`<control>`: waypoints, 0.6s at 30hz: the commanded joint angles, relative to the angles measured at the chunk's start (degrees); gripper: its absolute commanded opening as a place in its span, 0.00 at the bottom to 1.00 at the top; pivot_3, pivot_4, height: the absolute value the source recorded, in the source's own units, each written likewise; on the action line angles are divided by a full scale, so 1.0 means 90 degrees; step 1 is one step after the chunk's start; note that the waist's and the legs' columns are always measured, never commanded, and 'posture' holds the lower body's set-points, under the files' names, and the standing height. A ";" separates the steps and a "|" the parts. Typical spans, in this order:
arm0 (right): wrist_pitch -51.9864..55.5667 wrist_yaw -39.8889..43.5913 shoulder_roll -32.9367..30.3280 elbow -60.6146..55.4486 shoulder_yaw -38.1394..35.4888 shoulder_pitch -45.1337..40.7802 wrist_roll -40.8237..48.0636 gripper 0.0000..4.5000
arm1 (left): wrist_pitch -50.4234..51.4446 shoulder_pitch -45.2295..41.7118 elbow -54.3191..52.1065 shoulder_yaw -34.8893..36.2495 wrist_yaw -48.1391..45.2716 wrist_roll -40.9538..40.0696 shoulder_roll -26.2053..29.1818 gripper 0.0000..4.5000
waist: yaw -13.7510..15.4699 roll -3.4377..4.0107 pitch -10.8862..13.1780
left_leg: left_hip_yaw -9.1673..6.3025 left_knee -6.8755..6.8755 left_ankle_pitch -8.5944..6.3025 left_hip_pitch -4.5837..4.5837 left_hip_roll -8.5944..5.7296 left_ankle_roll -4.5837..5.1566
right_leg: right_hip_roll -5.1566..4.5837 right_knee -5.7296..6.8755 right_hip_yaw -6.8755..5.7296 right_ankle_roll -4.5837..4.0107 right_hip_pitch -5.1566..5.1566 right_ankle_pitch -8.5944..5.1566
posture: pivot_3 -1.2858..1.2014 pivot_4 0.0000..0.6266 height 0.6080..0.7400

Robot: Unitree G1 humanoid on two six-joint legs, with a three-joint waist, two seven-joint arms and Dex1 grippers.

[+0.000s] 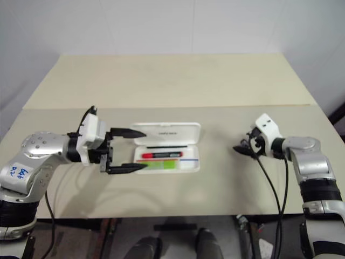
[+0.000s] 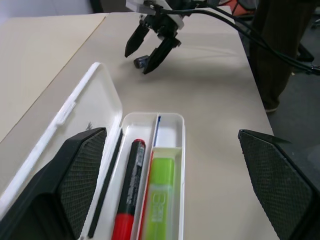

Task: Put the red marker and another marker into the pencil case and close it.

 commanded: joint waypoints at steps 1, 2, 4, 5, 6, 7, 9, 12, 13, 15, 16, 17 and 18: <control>-0.0164 0.0124 -0.0178 0.0074 -0.0200 -0.0018 -0.0012 1.00 | -0.0067 -0.0211 0.0034 -0.0018 0.0005 -0.0040 -0.0045 0.99 | 0.0000 0.0000 0.0000 | 0.0000 0.0001 0.0000 0.0001 0.0000 0.0000 | 0.0000 0.0000 0.0000 0.0000 0.0000 0.0000 | 0.52 0.24 1.00; -0.0165 0.0148 -0.0173 0.0098 -0.0205 0.0001 -0.0007 1.00 | -0.0078 -0.0239 0.0061 -0.0041 0.0004 -0.0029 -0.0057 0.99 | -0.0001 0.0000 0.0000 | 0.0000 0.0001 0.0000 0.0001 0.0000 -0.0001 | 0.0000 0.0000 0.0000 0.0000 0.0000 0.0000 | 0.52 0.24 1.00; -0.0216 0.0171 -0.0178 0.0188 -0.0216 0.0036 -0.0023 1.00 | -0.0093 -0.0279 0.0094 -0.0082 -0.0004 -0.0011 -0.0082 0.99 | -0.0001 0.0000 0.0000 | 0.0000 0.0002 0.0001 0.0002 0.0000 -0.0001 | 0.0000 0.0000 0.0000 0.0000 0.0001 0.0000 | 0.52 0.24 1.00; -0.0231 0.0171 -0.0176 0.0235 -0.0216 0.0034 -0.0037 1.00 | -0.0102 -0.0300 0.0119 -0.0095 -0.0015 -0.0006 -0.0088 0.99 | 0.0000 0.0000 0.0000 | 0.0000 0.0003 0.0001 0.0002 0.0000 -0.0002 | 0.0000 0.0000 0.0000 0.0000 0.0001 0.0000 | 0.52 0.24 1.00; -0.0256 0.0176 -0.0175 0.0292 -0.0216 0.0036 -0.0052 1.00 | -0.0112 -0.0322 0.0144 -0.0112 -0.0021 0.0003 -0.0097 0.99 | -0.0001 0.0000 0.0000 | 0.0000 0.0003 0.0001 0.0003 0.0000 -0.0002 | 0.0000 0.0000 0.0000 0.0000 0.0000 0.0000 | 0.52 0.24 1.00; -0.0270 0.0183 -0.0173 0.0345 -0.0217 0.0037 -0.0059 0.96 | -0.0127 -0.0340 0.0166 -0.0130 -0.0033 0.0012 -0.0101 1.00 | -0.0001 0.0000 0.0000 | 0.0000 0.0003 0.0001 0.0002 0.0000 -0.0002 | 0.0001 -0.0001 0.0000 0.0000 0.0001 0.0000 | 0.52 0.24 1.00; -0.0317 0.0202 -0.0173 0.0441 -0.0211 0.0041 -0.0077 0.85 | -0.0151 -0.0363 0.0196 -0.0151 -0.0035 0.0024 -0.0108 1.00 | -0.0002 0.0000 0.0000 | 0.0001 0.0003 0.0001 0.0003 -0.0001 -0.0002 | 0.0000 0.0000 0.0000 0.0000 0.0001 0.0000 | 0.52 0.24 1.00; -0.0375 0.0216 -0.0150 0.0542 -0.0210 0.0034 -0.0093 0.63 | -0.0171 -0.0369 0.0209 -0.0159 -0.0037 0.0028 -0.0095 1.00 | 0.0001 0.0000 0.0000 | 0.0000 0.0008 0.0001 0.0003 -0.0001 -0.0002 | 0.0000 -0.0001 0.0001 0.0001 0.0004 0.0000 | 0.52 0.24 1.00; -0.0391 0.0218 -0.0140 0.0569 -0.0205 0.0027 -0.0097 0.55 | -0.0173 -0.0374 0.0216 -0.0155 -0.0039 0.0028 -0.0087 1.00 | 0.0011 0.0000 0.0000 | 0.0000 0.0010 0.0001 0.0004 -0.0001 -0.0002 | 0.0000 -0.0002 0.0001 0.0001 0.0005 0.0000 | 0.52 0.24 1.00; -0.0378 0.0257 -0.0088 0.0585 -0.0175 0.0014 -0.0079 0.40 | -0.0185 -0.0354 0.0214 -0.0106 -0.0042 0.0028 -0.0043 1.00 | 0.0015 0.0000 0.0000 | -0.0001 0.0018 0.0001 0.0004 -0.0003 -0.0002 | -0.0001 -0.0007 0.0001 0.0001 0.0007 0.0001 | 0.52 0.24 1.00; -0.0365 0.0281 -0.0068 0.0585 -0.0166 0.0007 -0.0065 0.32 | -0.0188 -0.0343 0.0212 -0.0088 -0.0043 0.0028 -0.0026 1.00 | 0.0014 0.0000 0.0000 | -0.0002 0.0022 0.0001 0.0004 -0.0004 -0.0002 | -0.0001 -0.0006 0.0001 0.0003 0.0009 0.0002 | 0.52 0.24 1.00; -0.0358 0.0322 -0.0051 0.0562 -0.0142 0.0004 -0.0057 0.21 | -0.0191 -0.0331 0.0207 -0.0073 -0.0038 0.0029 -0.0012 1.00 | 0.0013 0.0000 0.0000 | -0.0002 0.0027 0.0001 0.0004 -0.0004 -0.0001 | -0.0001 -0.0005 0.0001 0.0004 0.0010 0.0002 | 0.52 0.24 1.00; -0.0347 0.0330 -0.0033 0.0541 -0.0124 -0.0001 -0.0058 0.15 | -0.0190 -0.0320 0.0199 -0.0059 -0.0028 0.0029 -0.0005 1.00 | 0.0010 0.0000 0.0000 | -0.0002 0.0028 0.0001 0.0004 -0.0005 -0.0001 | -0.0001 -0.0004 0.0001 0.0004 0.0011 0.0002 | 0.52 0.24 1.00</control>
